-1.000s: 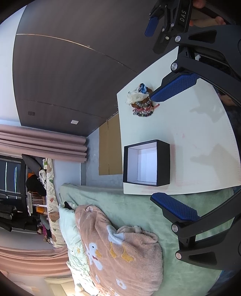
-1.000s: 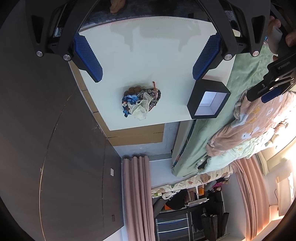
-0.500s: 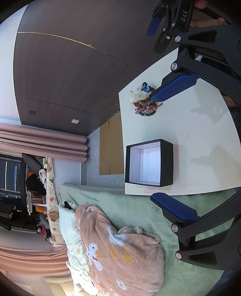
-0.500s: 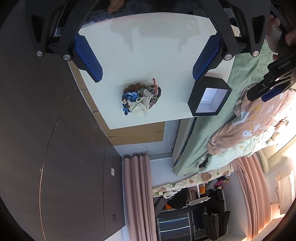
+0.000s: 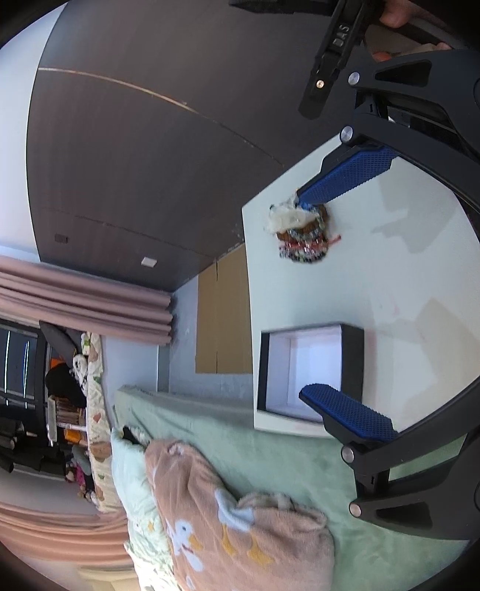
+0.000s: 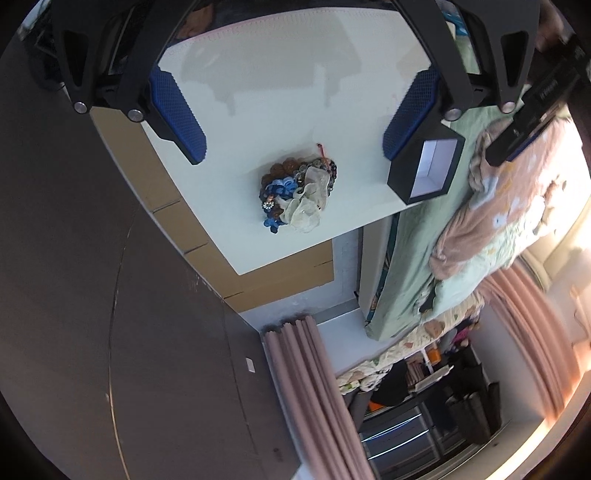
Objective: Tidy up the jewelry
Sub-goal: 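Reach the right tool to the jewelry pile and close on the blue bracelet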
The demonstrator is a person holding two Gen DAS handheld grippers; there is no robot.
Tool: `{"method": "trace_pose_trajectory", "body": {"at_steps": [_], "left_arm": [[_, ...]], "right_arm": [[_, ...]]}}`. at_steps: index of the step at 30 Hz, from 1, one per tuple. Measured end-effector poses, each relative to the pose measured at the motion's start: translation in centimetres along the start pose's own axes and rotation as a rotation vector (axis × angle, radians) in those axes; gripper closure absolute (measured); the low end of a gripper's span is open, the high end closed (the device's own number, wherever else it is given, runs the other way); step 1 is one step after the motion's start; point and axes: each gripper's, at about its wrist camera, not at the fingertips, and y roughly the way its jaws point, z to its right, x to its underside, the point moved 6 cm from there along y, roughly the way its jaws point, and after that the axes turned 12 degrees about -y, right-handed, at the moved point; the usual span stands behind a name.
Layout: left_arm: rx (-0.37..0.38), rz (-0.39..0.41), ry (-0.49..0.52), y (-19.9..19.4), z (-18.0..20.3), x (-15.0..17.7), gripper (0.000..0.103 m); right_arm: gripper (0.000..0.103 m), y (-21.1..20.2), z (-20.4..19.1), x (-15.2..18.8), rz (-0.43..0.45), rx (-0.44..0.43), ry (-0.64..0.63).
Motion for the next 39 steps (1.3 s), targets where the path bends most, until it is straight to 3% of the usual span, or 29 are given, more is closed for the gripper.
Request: {"method": "trace_pose_trajectory", "body": {"at_steps": [9, 15, 20, 28, 31, 34, 36, 39], "left_arm": [[0.076, -0.108, -0.018, 4.1, 3.2, -0.2, 0.041], [0.119, -0.224, -0.056, 7.5, 5.4, -0.5, 0.05], [0.161, -0.271, -0.061, 10.0, 7.0, -0.3, 0.05], [0.209, -0.362, -0.084, 14.5, 8.1, 2.0, 0.054], [0.211, -0.391, -0.088, 15.6, 8.7, 3.0, 0.065], [0.19, -0.418, -0.089, 16.6, 8.8, 4.0, 0.082], [0.178, -0.43, -0.09, 17.0, 8.8, 4.3, 0.1], [0.14, -0.41, -0.093, 16.9, 8.1, 3.9, 0.101]], "right_arm": [[0.044, 4.1, 3.3, -0.4, -0.055, -0.138, 0.22], [0.06, 7.4, 4.6, -0.8, -0.078, -0.213, 0.367], [0.063, 9.9, 5.2, -0.6, -0.106, -0.274, 0.474], [0.07, 13.0, 5.4, 0.4, -0.143, -0.303, 0.624], [0.07, 13.5, 5.5, 1.1, -0.151, -0.317, 0.667], [0.07, 14.1, 5.9, 1.7, -0.17, -0.323, 0.701], [0.07, 14.7, 5.5, 1.8, -0.18, -0.337, 0.698], [0.07, 15.3, 5.0, 1.7, -0.19, -0.338, 0.678]]}}
